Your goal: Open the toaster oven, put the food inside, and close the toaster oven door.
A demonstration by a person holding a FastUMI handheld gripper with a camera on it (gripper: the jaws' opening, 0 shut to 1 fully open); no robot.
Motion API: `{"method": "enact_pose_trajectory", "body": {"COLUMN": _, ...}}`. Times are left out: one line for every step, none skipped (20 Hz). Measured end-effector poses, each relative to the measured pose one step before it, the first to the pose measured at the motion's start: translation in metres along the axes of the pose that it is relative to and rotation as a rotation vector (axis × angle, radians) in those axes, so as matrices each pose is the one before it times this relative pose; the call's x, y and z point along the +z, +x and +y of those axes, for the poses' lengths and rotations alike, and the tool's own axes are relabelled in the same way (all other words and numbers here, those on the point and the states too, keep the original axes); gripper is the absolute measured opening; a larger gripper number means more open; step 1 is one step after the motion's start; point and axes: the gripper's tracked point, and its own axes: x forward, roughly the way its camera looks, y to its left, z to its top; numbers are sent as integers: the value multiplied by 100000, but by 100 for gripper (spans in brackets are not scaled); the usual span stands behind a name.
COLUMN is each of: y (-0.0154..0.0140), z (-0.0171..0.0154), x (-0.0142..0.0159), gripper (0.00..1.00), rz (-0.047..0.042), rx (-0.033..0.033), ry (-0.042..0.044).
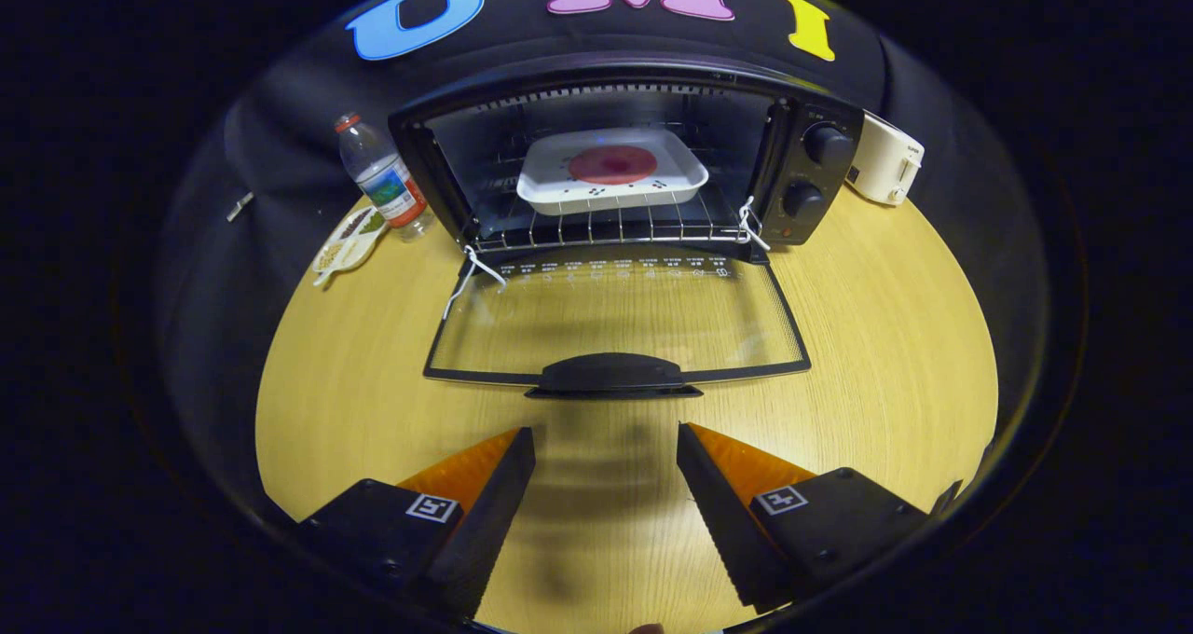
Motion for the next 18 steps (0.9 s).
{"method": "enact_pose_trajectory", "body": {"y": 637, "z": -127, "x": -286, "gripper": 99, "rz": 1735, "rx": -894, "ry": 130}}
{"method": "enact_pose_trajectory", "body": {"y": 591, "z": -74, "x": -226, "gripper": 99, "rz": 1699, "rx": -740, "ry": 263}}
{"method": "enact_pose_trajectory", "body": {"y": 591, "z": -55, "x": -107, "gripper": 99, "rz": 1249, "rx": -540, "ry": 243}}
{"method": "enact_pose_trajectory", "body": {"y": 449, "z": -49, "x": 31, "gripper": 99, "rz": 450, "rx": -439, "ry": -31}}
{"method": "enact_pose_trajectory", "body": {"y": 392, "z": 66, "x": 145, "gripper": 99, "rz": 115, "rx": -162, "ry": 159}}
{"method": "enact_pose_trajectory", "body": {"y": 107, "z": 0, "x": 338, "gripper": 99, "rz": -1036, "rx": -149, "ry": 374}}
{"method": "enact_pose_trajectory", "body": {"y": 274, "z": -185, "x": 577, "gripper": 99, "rz": -1820, "rx": -754, "ry": 317}}
{"method": "enact_pose_trajectory", "body": {"y": 260, "z": -185, "x": 94, "gripper": 99, "rz": 90, "rx": -656, "ry": 1279}}
{"method": "enact_pose_trajectory", "body": {"y": 89, "z": 172, "x": -250, "gripper": 99, "rz": 1675, "rx": 190, "ry": 960}}
{"method": "enact_pose_trajectory", "body": {"y": 204, "z": -24, "x": 319, "gripper": 100, "rz": -725, "rx": -311, "ry": 370}}
{"method": "enact_pose_trajectory", "body": {"y": 91, "z": -27, "x": -218, "gripper": 99, "rz": 623, "rx": -403, "ry": 121}}
{"method": "enact_pose_trajectory", "body": {"y": -290, "z": 25, "x": 294, "gripper": 99, "rz": -1121, "rx": -69, "ry": -142}}
{"method": "enact_pose_trajectory", "body": {"y": -275, "z": 25, "x": 5, "gripper": 100, "rz": -884, "rx": 5, "ry": -210}}
{"method": "enact_pose_trajectory", "body": {"y": -352, "z": -3, "x": 132, "gripper": 99, "rz": -1069, "rx": 85, "ry": -432}}
{"method": "enact_pose_trajectory", "body": {"y": -488, "z": -10, "x": 180, "gripper": 99, "rz": -942, "rx": 225, "ry": -131}}
{"method": "enact_pose_trajectory", "body": {"y": -649, "z": 43, "x": 234, "gripper": 99, "rz": -1162, "rx": 382, "ry": 302}}
{"method": "enact_pose_trajectory", "body": {"y": -779, "z": 91, "x": 414, "gripper": 99, "rz": -1972, "rx": 543, "ry": 321}}
{"method": "enact_pose_trajectory", "body": {"y": -762, "z": 91, "x": 515, "gripper": 99, "rz": -2516, "rx": 534, "ry": -7}}
